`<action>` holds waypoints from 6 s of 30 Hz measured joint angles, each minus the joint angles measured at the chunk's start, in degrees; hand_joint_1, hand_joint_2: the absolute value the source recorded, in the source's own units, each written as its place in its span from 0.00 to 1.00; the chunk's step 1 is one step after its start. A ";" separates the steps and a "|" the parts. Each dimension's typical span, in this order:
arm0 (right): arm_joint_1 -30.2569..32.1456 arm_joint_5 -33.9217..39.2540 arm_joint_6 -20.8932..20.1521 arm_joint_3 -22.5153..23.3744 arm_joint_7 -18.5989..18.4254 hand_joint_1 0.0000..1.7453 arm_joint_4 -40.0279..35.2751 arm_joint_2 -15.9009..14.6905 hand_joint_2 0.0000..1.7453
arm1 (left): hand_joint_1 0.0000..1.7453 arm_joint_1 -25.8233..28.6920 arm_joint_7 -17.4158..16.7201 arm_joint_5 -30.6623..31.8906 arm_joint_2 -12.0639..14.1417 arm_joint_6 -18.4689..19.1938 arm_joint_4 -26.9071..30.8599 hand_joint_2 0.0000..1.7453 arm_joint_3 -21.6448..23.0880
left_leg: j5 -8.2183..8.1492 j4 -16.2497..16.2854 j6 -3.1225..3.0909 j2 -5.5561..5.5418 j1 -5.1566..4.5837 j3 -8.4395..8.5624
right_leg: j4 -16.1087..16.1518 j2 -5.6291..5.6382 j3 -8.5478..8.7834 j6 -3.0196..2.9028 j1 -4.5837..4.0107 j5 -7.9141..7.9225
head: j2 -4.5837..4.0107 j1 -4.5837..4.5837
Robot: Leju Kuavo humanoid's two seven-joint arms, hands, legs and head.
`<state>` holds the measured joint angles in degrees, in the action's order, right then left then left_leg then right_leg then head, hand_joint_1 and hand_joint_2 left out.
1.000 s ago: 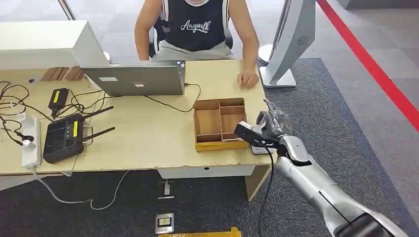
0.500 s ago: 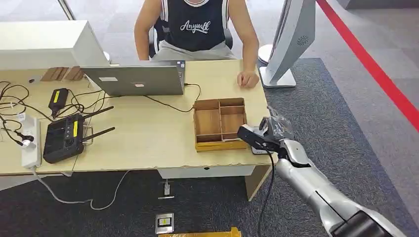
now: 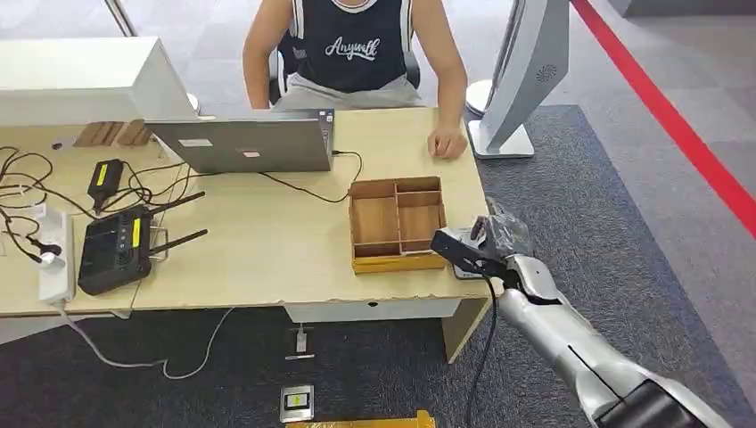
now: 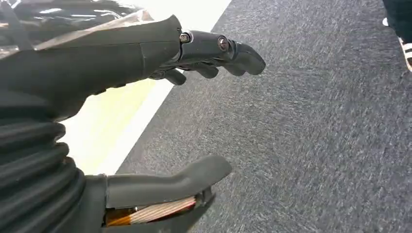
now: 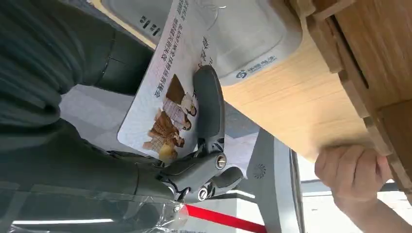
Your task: Pass the card to the sensor for recognition and then transmit it.
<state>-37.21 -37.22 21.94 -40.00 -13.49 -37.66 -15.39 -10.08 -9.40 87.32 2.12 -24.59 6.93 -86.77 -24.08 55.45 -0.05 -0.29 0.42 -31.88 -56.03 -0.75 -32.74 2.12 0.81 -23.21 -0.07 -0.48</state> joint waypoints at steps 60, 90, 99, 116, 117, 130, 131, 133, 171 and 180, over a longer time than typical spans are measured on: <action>-10.14 -11.24 -5.86 5.22 -5.22 1.00 -15.82 -4.74 1.00 | 0.00 -0.03 4.20 2.69 0.72 3.19 -0.02 1.00 0.50 | 0.03 0.00 0.01 0.04 -0.01 0.01 | -0.03 0.01 0.01 0.00 0.01 0.06 | 0.00 0.00; -21.39 -10.80 -4.24 1.51 -0.55 0.10 3.93 5.35 1.00 | 0.00 0.06 3.96 2.17 1.53 4.37 -0.02 1.00 2.62 | 0.04 0.01 0.03 0.01 0.01 0.00 | -0.02 0.01 -0.01 0.00 -0.01 0.05 | 0.00 0.00; -21.45 -10.60 -2.03 1.11 -0.15 0.00 6.31 6.01 1.00 | 0.00 0.08 3.85 2.21 1.55 4.55 -0.02 1.00 2.71 | 0.04 0.01 0.03 0.03 0.00 0.01 | -0.03 0.02 -0.01 -0.01 -0.01 0.06 | 0.00 -0.02; -21.54 -9.88 -0.59 0.63 0.35 0.00 8.81 6.82 1.00 | 0.00 0.08 3.87 2.43 1.55 4.50 -0.02 1.00 2.71 | 0.04 0.01 0.03 0.02 0.00 0.01 | -0.02 0.02 -0.01 -0.01 -0.01 0.06 | 0.00 0.00; -21.53 -9.34 -0.13 0.63 0.91 0.00 8.83 6.80 1.00 | 0.00 0.09 3.87 2.49 1.55 4.44 -0.02 1.00 2.71 | 0.04 0.01 0.03 0.02 0.00 0.01 | -0.02 0.02 -0.01 -0.01 -0.01 0.06 | 0.00 -0.02; -9.80 2.82 -6.65 1.55 3.89 0.00 -12.45 4.72 1.00 | 0.00 0.08 0.09 0.33 1.11 2.23 -0.02 0.00 1.53 | 0.03 0.01 0.03 -0.01 0.04 0.05 | 0.01 0.03 0.01 -0.02 -0.04 0.02 | 0.00 -0.02; -8.28 3.10 -6.97 1.57 3.85 0.00 -14.72 4.09 1.00 | 0.00 0.12 0.00 0.18 1.05 2.01 -0.02 0.00 1.33 | 0.02 0.01 0.03 -0.01 0.05 0.04 | 0.01 0.03 0.01 -0.02 -0.04 0.02 | 0.00 -0.02; -4.77 3.67 -7.85 1.73 3.85 0.00 -19.35 2.73 1.00 | 0.00 0.15 0.00 0.02 0.94 1.75 -0.02 0.00 0.98 | 0.01 0.01 0.01 0.02 0.04 0.03 | 0.02 0.03 0.02 -0.02 -0.03 0.02 | 0.00 -0.02; 8.32 0.20 -13.20 1.38 5.55 0.00 -37.68 -3.85 1.00 | 0.00 -0.05 -0.81 -0.85 -0.02 0.66 -0.02 0.00 -0.07 | -0.01 -0.01 0.03 0.11 0.04 0.02 | 0.03 0.11 -0.01 -0.07 -0.04 0.05 | 0.00 -0.02; 8.30 -4.35 -15.98 -1.55 6.43 0.00 -33.12 -0.31 1.00 | 0.00 -0.16 -1.57 -1.60 -0.24 0.46 -0.04 0.00 -0.07 | -0.01 -0.01 0.03 0.10 0.06 0.00 | 0.03 0.11 -0.01 -0.07 -0.05 0.05 | 0.00 -0.02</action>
<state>-28.90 -41.57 5.97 -41.55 -7.06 -70.77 -15.69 -10.24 -10.97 85.72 1.88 -24.13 6.88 -86.84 -24.09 55.44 -0.02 -0.19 0.48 -31.88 -56.00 -0.64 -32.75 2.05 0.76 -23.16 -0.07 -0.50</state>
